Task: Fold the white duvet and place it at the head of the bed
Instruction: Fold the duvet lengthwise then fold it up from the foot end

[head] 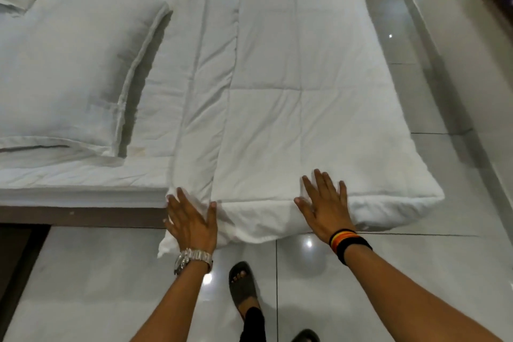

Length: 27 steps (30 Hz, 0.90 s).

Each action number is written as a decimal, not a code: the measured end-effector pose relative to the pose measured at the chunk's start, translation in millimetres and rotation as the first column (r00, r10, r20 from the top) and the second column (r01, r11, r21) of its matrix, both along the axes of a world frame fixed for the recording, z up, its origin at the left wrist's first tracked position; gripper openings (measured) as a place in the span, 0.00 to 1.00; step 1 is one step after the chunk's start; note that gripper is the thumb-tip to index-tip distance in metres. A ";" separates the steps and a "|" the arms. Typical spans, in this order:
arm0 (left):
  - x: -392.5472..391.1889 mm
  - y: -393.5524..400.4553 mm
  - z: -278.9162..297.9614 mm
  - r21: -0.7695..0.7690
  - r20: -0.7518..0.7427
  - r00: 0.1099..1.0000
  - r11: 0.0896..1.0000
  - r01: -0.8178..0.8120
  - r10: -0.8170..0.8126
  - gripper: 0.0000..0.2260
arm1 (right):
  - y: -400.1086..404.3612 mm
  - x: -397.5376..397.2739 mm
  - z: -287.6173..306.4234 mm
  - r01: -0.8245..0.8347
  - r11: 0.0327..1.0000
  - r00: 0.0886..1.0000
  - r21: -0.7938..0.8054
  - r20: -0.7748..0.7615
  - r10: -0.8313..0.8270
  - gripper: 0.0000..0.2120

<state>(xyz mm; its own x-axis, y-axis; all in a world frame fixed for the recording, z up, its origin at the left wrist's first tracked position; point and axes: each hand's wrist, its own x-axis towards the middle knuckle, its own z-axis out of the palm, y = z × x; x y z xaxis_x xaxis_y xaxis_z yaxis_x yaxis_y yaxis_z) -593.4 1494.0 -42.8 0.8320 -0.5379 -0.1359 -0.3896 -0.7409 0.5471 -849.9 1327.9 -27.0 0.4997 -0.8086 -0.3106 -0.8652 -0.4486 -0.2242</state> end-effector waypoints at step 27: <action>-187.9 -186.0 -5.7 -0.262 -0.139 0.898 0.890 0.372 -0.417 0.39 | -113.4 -201.7 46.9 0.297 0.808 0.445 0.509 0.675 -0.589 0.62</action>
<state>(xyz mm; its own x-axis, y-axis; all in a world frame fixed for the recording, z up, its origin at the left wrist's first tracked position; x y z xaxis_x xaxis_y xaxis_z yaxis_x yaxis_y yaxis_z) -781.3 1308.0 -48.5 0.5153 -0.8506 -0.1046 -0.4982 -0.3966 0.7710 -1051.6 1214.5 19.9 0.2445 -0.9394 -0.2405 -0.3289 0.1529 -0.9319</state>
